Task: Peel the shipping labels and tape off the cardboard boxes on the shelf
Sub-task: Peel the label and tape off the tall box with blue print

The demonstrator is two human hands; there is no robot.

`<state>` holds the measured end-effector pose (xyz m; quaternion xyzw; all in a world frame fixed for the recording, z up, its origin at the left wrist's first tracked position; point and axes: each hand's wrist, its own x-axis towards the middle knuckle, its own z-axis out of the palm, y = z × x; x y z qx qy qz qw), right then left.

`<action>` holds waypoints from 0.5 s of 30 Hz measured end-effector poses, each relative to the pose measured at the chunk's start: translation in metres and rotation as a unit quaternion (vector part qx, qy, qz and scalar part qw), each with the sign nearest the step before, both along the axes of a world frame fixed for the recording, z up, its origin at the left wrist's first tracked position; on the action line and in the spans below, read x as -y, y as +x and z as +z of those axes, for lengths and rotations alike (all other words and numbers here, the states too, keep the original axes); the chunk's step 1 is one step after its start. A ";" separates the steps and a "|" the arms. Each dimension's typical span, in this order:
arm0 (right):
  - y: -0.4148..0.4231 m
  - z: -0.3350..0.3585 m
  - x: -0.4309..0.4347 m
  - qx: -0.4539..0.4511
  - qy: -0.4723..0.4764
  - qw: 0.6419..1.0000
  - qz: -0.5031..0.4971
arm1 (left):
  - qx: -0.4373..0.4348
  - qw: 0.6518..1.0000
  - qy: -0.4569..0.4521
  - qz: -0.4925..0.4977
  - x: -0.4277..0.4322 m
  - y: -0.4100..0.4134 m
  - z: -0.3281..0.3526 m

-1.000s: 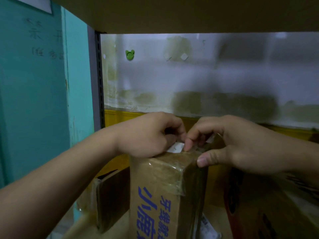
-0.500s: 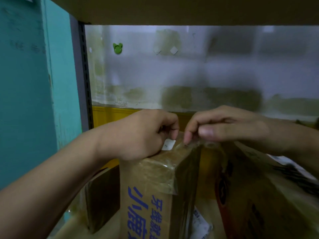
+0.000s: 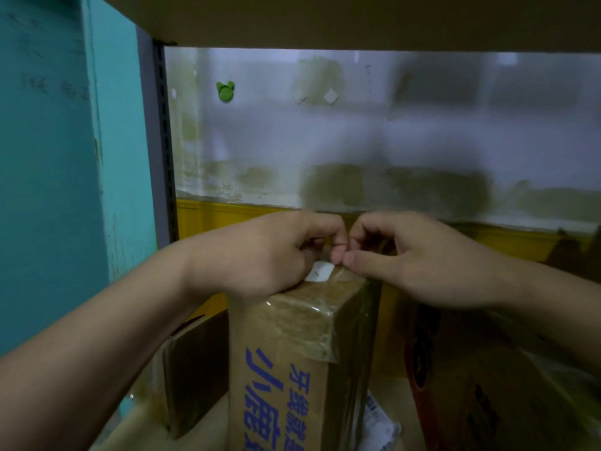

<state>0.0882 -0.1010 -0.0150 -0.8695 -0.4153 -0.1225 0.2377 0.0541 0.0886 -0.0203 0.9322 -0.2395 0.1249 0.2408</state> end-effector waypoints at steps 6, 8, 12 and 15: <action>0.003 -0.003 -0.003 0.020 -0.041 0.998 -0.046 | -0.009 1.000 0.010 0.010 0.003 -0.001 0.001; 0.005 -0.004 -0.004 0.015 -0.064 0.997 -0.051 | -0.009 1.000 0.012 0.009 0.004 -0.002 0.003; 0.009 -0.008 -0.003 -0.046 -0.099 0.994 -0.012 | 0.005 0.999 0.024 0.027 0.003 0.000 0.000; 0.005 -0.008 -0.003 -0.088 -0.100 0.991 -0.003 | 0.030 0.999 0.016 0.027 0.001 0.000 -0.003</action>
